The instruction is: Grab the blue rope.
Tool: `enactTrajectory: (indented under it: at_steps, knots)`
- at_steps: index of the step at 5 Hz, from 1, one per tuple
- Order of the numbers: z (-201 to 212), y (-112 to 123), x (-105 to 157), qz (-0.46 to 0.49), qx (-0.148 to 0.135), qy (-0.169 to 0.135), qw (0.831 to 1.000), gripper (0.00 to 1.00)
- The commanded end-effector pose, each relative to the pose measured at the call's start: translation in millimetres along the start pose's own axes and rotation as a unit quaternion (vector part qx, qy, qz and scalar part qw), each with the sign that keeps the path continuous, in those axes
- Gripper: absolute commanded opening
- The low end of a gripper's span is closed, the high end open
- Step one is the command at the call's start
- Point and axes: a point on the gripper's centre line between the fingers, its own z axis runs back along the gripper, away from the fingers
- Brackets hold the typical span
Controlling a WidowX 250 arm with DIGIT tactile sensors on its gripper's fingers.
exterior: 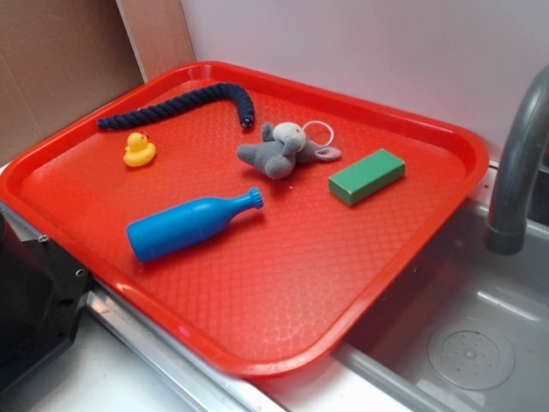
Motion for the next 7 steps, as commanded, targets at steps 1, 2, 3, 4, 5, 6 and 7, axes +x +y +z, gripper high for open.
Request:
enactTrajectory:
  at_steps: [1,2,3,4,5,6,7]
  knots:
    - [4,-8,27,-0.057,0.022,-0.056,0.997,1.00]
    - [7,3,77,-0.043,0.041,-0.083,0.995,1.00]
    - [5,23,127,-0.028,0.060,-0.102,0.993,1.00]
    - [-23,35,144,-0.081,0.084,-0.089,0.989,1.00]
    - [-73,54,138,-0.117,0.123,-0.051,0.984,1.00]
    - [-120,78,124,-0.154,0.136,-0.003,0.979,1.00]
    - [-149,109,115,-0.144,0.147,0.039,0.978,1.00]
